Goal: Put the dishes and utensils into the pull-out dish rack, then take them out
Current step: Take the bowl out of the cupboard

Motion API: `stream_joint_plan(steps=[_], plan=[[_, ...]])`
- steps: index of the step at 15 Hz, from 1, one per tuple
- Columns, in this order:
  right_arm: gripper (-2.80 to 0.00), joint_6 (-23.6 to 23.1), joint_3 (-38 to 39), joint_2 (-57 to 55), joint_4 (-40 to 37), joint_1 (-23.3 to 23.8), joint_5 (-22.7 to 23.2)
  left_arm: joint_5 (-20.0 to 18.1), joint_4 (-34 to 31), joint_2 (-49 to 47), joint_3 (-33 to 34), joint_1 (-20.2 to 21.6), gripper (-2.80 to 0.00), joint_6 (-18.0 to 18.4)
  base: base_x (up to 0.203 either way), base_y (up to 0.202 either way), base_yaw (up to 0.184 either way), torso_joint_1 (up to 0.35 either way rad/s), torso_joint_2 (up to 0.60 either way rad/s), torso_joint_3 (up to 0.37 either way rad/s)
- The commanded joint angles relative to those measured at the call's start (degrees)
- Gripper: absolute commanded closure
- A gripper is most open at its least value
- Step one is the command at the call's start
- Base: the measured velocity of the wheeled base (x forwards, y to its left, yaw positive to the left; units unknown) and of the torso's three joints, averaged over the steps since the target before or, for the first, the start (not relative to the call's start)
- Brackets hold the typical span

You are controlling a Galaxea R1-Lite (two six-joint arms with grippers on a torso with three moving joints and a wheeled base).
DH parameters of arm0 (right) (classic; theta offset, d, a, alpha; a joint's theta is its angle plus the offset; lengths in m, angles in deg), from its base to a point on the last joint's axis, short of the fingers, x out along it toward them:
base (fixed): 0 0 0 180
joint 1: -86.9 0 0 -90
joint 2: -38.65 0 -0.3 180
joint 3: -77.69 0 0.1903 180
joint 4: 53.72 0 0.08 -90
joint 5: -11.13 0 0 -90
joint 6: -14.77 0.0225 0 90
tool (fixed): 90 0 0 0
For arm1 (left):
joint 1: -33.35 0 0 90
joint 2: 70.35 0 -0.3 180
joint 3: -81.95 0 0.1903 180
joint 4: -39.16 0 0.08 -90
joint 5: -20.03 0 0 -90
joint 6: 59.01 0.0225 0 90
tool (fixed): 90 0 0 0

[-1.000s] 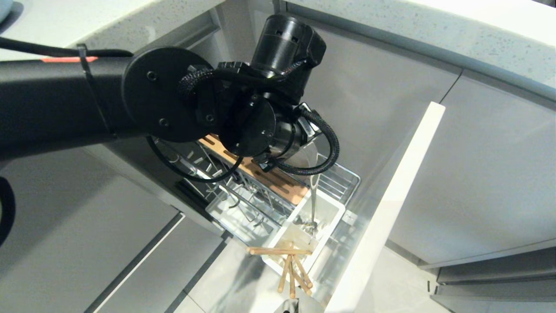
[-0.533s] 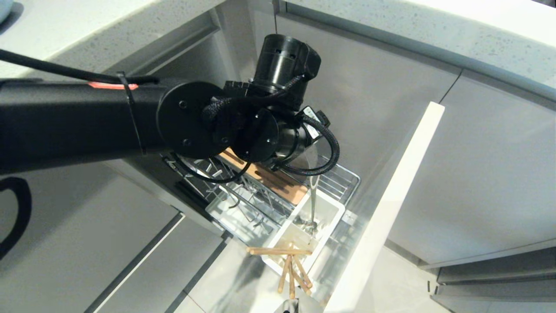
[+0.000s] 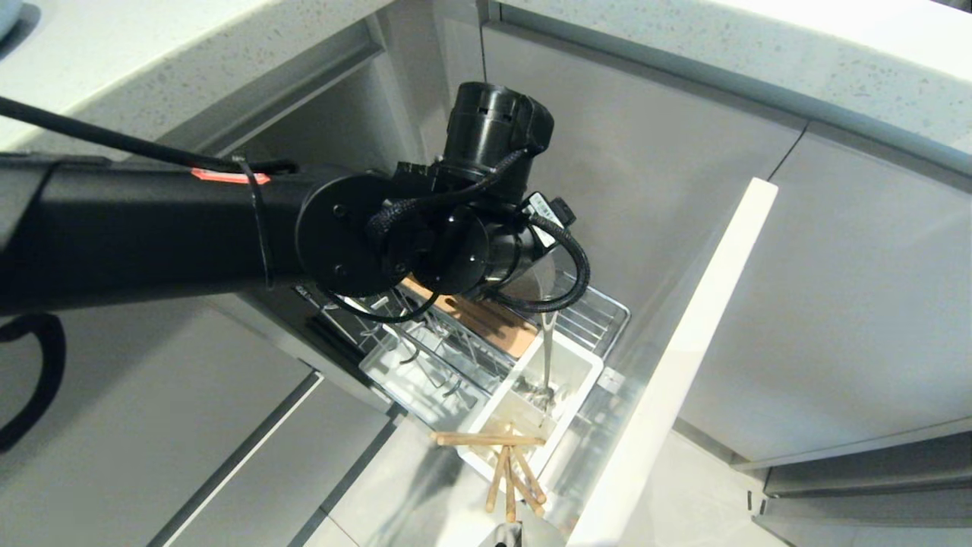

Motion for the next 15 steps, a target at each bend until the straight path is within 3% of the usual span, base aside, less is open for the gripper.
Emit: stream_joint_plan(steps=[1,4,5,15], plan=[[0.0,0.01,0.09,0.0,0.03,-0.02,-0.01,0.21,0.43,0.12,0.48,0.07,-2.8,-0.15,0.0,0.0,0.0,0.0,0.0,0.0],[0.0,0.01,0.07,0.0,0.04,-0.02,0.02,0.12,0.91,0.03,0.9,0.11,-2.8,0.07,0.0,0.0,0.0,0.0,0.0,0.0],[0.0,0.01,0.09,0.0,0.04,-0.02,0.07,0.2,1.0,-0.06,0.81,0.07,0.0,0.26,0.0,0.0,0.0,0.0,0.0,0.0],[0.0,0.01,0.09,0.0,0.04,-0.02,0.07,0.19,1.7,1.26,2.48,-0.28,0.0,1.13,0.0,0.0,0.0,0.0,0.0,0.0]])
